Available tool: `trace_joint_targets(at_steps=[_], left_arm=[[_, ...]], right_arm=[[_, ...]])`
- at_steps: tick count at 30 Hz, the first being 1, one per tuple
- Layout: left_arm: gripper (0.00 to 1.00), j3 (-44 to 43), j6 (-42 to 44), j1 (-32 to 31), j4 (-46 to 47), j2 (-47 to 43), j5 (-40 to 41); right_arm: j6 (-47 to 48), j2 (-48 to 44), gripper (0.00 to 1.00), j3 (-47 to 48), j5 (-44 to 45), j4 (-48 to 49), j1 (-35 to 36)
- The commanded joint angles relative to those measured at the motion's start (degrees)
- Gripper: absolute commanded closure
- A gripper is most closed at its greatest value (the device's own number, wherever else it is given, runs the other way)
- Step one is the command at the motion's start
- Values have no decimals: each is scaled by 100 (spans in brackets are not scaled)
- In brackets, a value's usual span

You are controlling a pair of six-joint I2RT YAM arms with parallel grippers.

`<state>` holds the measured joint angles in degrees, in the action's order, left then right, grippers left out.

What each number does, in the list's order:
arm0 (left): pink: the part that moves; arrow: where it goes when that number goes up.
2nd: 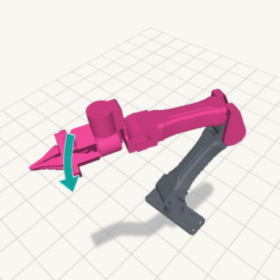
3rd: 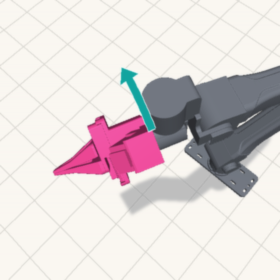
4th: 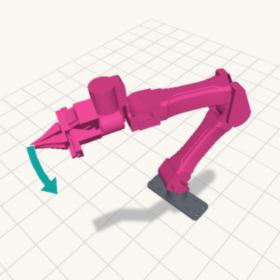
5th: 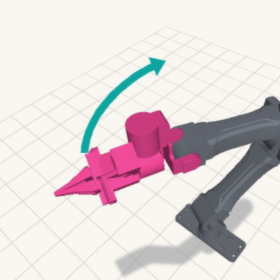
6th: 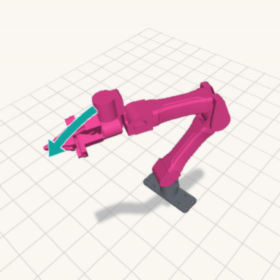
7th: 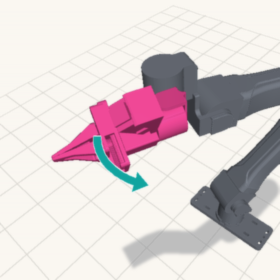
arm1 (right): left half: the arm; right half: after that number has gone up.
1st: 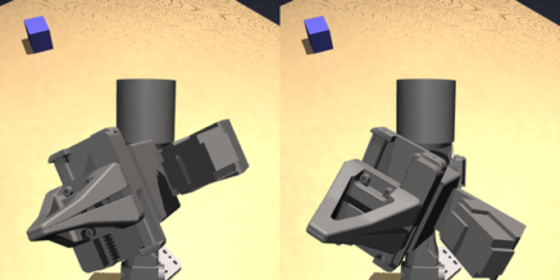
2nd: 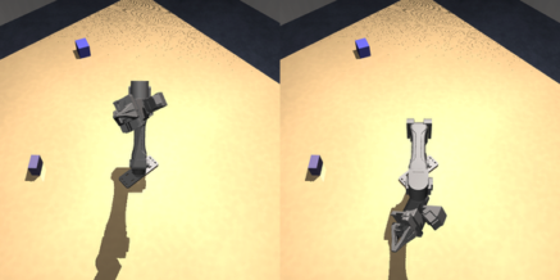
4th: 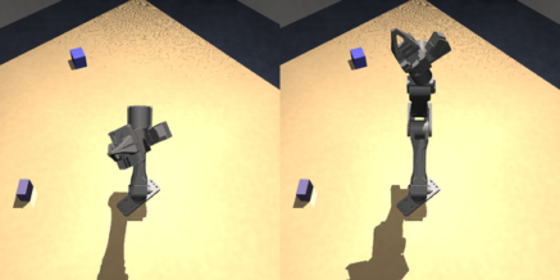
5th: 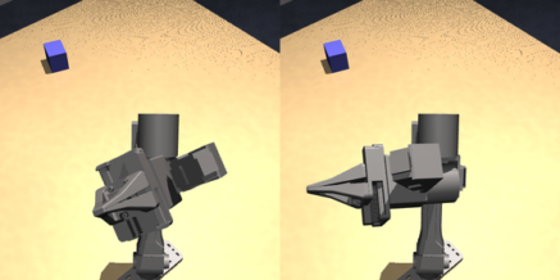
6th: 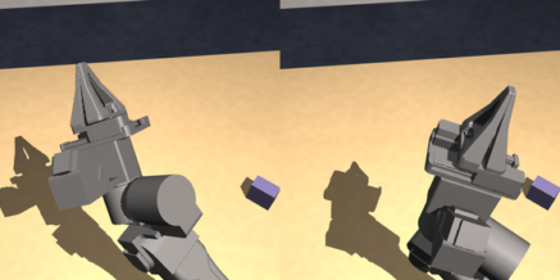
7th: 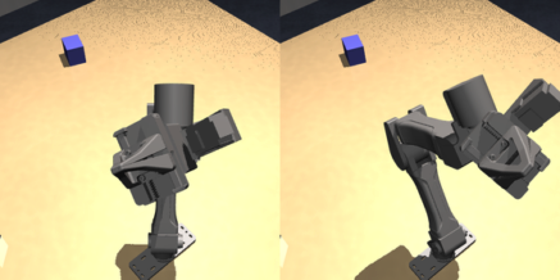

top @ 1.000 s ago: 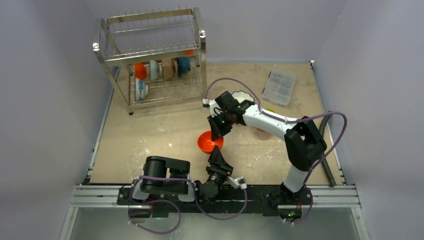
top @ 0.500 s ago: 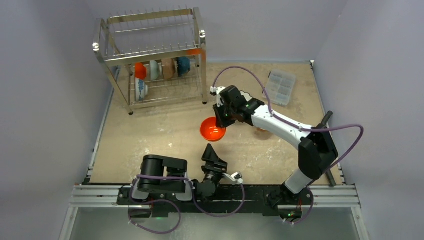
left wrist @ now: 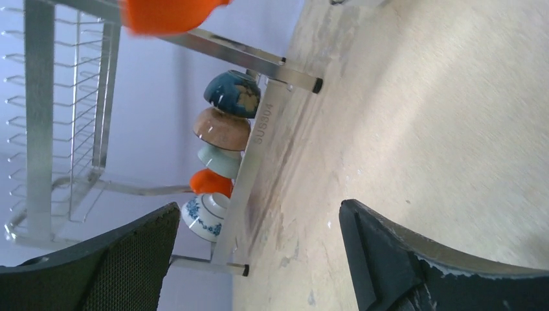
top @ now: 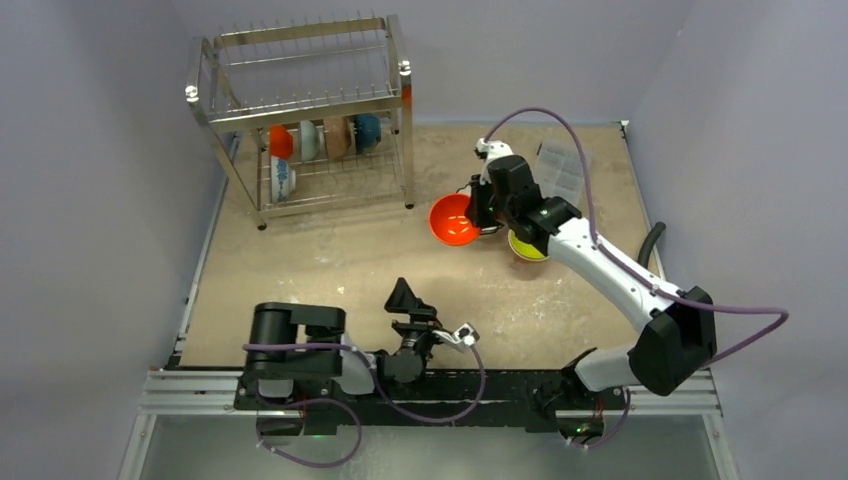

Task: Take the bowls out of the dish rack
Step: Place the bowl with the bowl.

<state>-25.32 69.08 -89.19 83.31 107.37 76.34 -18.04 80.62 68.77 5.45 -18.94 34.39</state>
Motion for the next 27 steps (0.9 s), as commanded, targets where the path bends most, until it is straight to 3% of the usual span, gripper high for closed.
trace_joint_targets(at_steps=[1,4,14,27], left_arm=[[9,-46,-2201,187,-1679,-1155,-242],[9,-176,-3607,401,-3425,-1967,-680],[9,-482,-5420,1226,-5763,-3181,-1347],[8,-292,-7834,3329,-7457,-4894,-3152]], right_arm=[[-206,-478,100,-304,242,232,-425],[-230,-672,100,-512,438,211,-539],[-364,-1158,100,-1136,1163,250,-893],[-923,-1619,100,-2130,1347,904,-2006]])
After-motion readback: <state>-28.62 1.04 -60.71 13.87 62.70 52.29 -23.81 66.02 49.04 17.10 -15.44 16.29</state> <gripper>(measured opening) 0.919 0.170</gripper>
